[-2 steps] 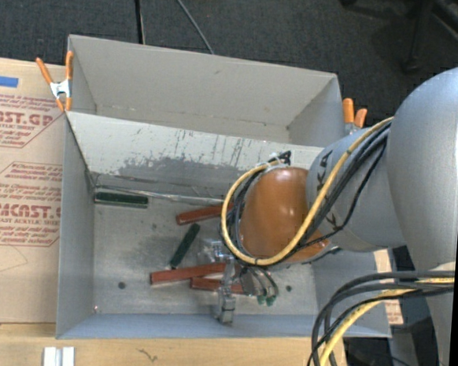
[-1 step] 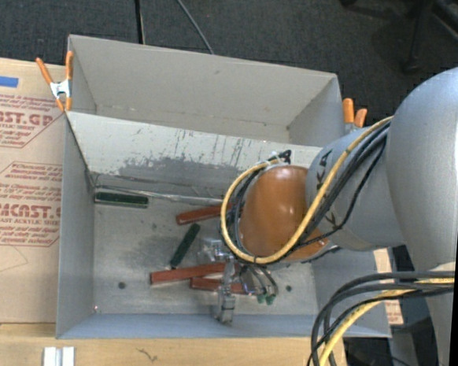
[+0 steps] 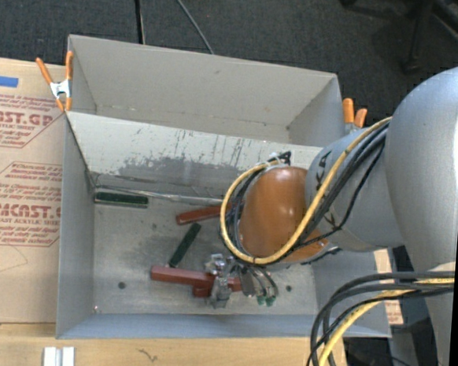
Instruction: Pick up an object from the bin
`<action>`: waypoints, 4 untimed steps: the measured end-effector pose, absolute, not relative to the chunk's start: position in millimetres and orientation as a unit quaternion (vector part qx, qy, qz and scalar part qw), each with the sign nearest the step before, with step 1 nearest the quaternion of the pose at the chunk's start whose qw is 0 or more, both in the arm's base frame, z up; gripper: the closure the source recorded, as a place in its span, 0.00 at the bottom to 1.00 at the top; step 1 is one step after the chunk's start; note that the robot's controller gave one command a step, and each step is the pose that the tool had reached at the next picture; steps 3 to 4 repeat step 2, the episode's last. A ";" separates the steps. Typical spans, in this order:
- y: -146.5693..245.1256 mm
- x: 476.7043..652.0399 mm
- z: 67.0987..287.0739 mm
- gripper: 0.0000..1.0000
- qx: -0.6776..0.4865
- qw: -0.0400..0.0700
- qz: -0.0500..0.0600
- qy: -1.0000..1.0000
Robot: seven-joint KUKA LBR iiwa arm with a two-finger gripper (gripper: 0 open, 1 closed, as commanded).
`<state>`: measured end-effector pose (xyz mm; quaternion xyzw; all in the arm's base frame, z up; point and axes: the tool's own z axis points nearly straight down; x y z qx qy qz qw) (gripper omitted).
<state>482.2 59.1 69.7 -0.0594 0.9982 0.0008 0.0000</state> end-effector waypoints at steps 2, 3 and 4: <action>60.3 484.5 199.5 1.00 -0.059 0.004 0.000 0.998; 60.3 484.5 199.5 1.00 -0.059 0.004 0.000 0.998; 60.3 484.5 199.5 1.00 -0.059 0.004 0.000 0.998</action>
Offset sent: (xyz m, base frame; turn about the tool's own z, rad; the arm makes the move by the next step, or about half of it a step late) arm -0.0002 -0.0001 0.0537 0.0000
